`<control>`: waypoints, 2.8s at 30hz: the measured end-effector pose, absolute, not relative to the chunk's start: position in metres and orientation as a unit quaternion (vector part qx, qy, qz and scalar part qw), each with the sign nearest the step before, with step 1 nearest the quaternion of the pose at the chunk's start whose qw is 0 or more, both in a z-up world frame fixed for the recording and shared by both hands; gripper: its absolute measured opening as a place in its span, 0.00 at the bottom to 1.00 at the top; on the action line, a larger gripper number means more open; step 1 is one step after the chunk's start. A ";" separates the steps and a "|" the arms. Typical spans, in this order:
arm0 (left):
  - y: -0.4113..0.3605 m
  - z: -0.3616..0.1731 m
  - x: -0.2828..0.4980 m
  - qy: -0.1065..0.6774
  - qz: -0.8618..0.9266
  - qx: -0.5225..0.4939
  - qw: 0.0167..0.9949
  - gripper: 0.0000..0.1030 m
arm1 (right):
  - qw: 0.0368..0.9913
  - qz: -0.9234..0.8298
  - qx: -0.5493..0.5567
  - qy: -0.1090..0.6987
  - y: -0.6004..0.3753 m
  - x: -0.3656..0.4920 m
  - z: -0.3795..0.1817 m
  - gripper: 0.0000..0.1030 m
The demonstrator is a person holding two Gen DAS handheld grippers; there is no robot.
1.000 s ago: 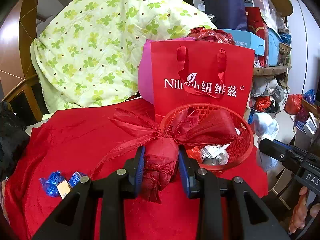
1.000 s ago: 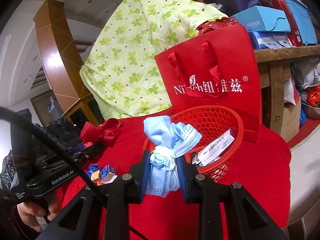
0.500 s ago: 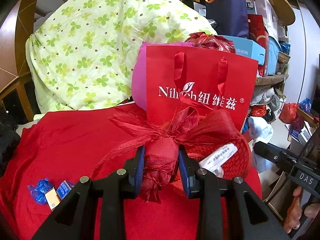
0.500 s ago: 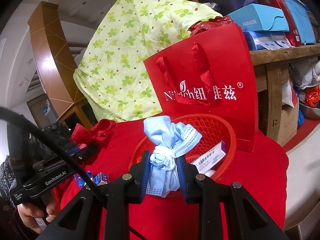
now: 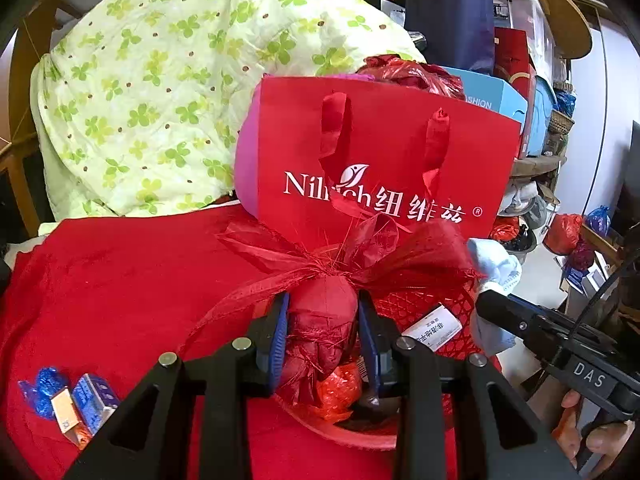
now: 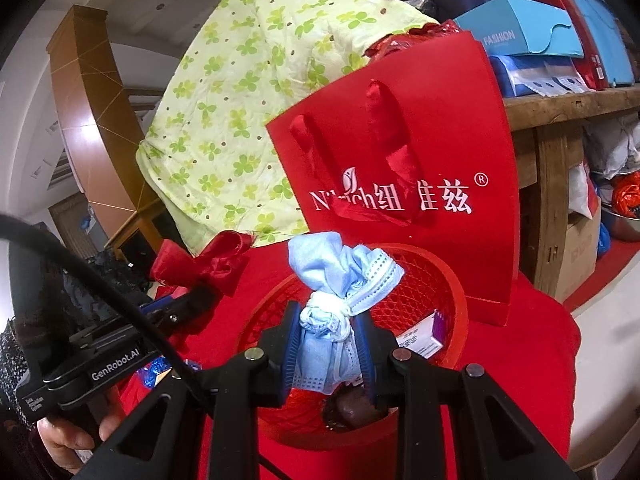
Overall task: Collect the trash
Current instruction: 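Open both tools to drop the bow and mask into the basket, then move both open tools back over the table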
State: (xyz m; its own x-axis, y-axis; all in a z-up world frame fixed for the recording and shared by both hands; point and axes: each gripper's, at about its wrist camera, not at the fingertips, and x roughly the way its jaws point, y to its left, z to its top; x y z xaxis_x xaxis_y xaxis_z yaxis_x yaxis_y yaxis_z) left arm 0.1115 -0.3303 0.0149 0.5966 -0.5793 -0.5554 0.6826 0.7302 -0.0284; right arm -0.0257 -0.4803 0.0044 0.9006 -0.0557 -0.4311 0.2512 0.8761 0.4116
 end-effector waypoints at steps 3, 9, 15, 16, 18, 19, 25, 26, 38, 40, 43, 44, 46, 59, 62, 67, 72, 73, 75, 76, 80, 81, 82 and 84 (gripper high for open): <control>-0.337 0.012 0.114 0.275 -0.361 0.094 0.886 0.34 | 0.945 -0.081 0.237 0.209 -0.487 -0.019 0.002 0.28; -0.345 0.004 0.120 0.286 -0.384 0.093 0.873 0.48 | 0.943 -0.084 0.247 0.207 -0.498 -0.007 -0.008 0.29; -0.341 0.002 0.116 0.274 -0.381 0.105 0.877 0.63 | 0.937 -0.083 0.269 0.205 -0.505 -0.005 -0.022 0.72; -0.338 0.003 0.116 0.272 -0.378 0.107 0.878 0.63 | 0.937 -0.089 0.268 0.205 -0.505 -0.006 -0.022 0.72; -0.331 0.006 0.114 0.268 -0.374 0.106 0.882 0.63 | 0.938 -0.088 0.269 0.200 -0.502 -0.010 -0.020 0.72; -0.327 0.007 0.113 0.265 -0.371 0.106 0.883 0.63 | 0.939 -0.087 0.267 0.197 -0.500 -0.013 -0.018 0.72; -0.298 0.013 0.104 0.261 -0.350 0.104 0.894 0.64 | 0.947 -0.090 0.246 0.188 -0.477 -0.028 -0.003 0.72; -0.292 0.015 0.102 0.260 -0.347 0.103 0.895 0.64 | 0.947 -0.089 0.246 0.185 -0.472 -0.032 0.000 0.72; -0.216 0.023 0.075 0.251 -0.298 0.097 0.916 0.66 | 0.957 -0.055 0.222 0.178 -0.401 -0.061 0.026 0.72; -0.201 0.019 0.073 0.255 -0.289 0.096 0.918 0.67 | 0.957 -0.048 0.218 0.183 -0.390 -0.060 0.027 0.72; -0.178 0.008 0.072 0.266 -0.273 0.090 0.920 0.67 | 0.957 -0.036 0.209 0.198 -0.371 -0.058 0.023 0.72; -0.168 0.003 0.073 0.273 -0.266 0.087 0.920 0.67 | 0.957 -0.033 0.206 0.202 -0.366 -0.057 0.022 0.72; -0.153 -0.005 0.075 0.284 -0.254 0.081 0.921 0.67 | 0.957 -0.027 0.201 0.207 -0.356 -0.054 0.019 0.72; -0.031 -0.087 0.083 0.360 -0.139 0.039 0.922 0.67 | 0.943 0.017 0.160 0.292 -0.293 -0.023 -0.032 0.72; -0.009 -0.097 0.087 0.370 -0.117 0.029 0.921 0.67 | 0.939 0.033 0.143 0.309 -0.277 -0.016 -0.041 0.72; 0.012 -0.101 0.092 0.368 -0.102 0.010 0.924 0.67 | 0.937 0.054 0.122 0.323 -0.254 -0.008 -0.048 0.72; 0.025 -0.104 0.098 0.363 -0.094 0.007 0.927 0.67 | 0.931 0.077 0.113 0.337 -0.233 0.006 -0.052 0.72; 0.029 -0.105 0.099 0.364 -0.091 0.003 0.927 0.67 | 0.930 0.083 0.111 0.341 -0.228 0.009 -0.053 0.72; 0.035 -0.108 0.102 0.367 -0.085 -0.004 0.926 0.67 | 0.927 0.095 0.108 0.347 -0.218 0.016 -0.055 0.71; 0.039 -0.109 0.103 0.369 -0.083 -0.009 0.926 0.67 | 0.925 0.101 0.105 0.350 -0.214 0.019 -0.055 0.71; 0.047 -0.113 0.109 0.373 -0.078 -0.015 0.924 0.67 | 0.922 0.119 0.094 0.357 -0.194 0.034 -0.061 0.71; 0.049 -0.114 0.109 0.374 -0.077 -0.016 0.924 0.67 | 0.920 0.123 0.094 0.360 -0.191 0.038 -0.063 0.71; 0.051 -0.116 0.112 0.376 -0.074 -0.017 0.923 0.67 | 0.919 0.127 0.094 0.362 -0.188 0.042 -0.065 0.71; 0.057 -0.119 0.115 0.380 -0.068 -0.020 0.922 0.67 | 0.913 0.136 0.094 0.372 -0.180 0.055 -0.074 0.71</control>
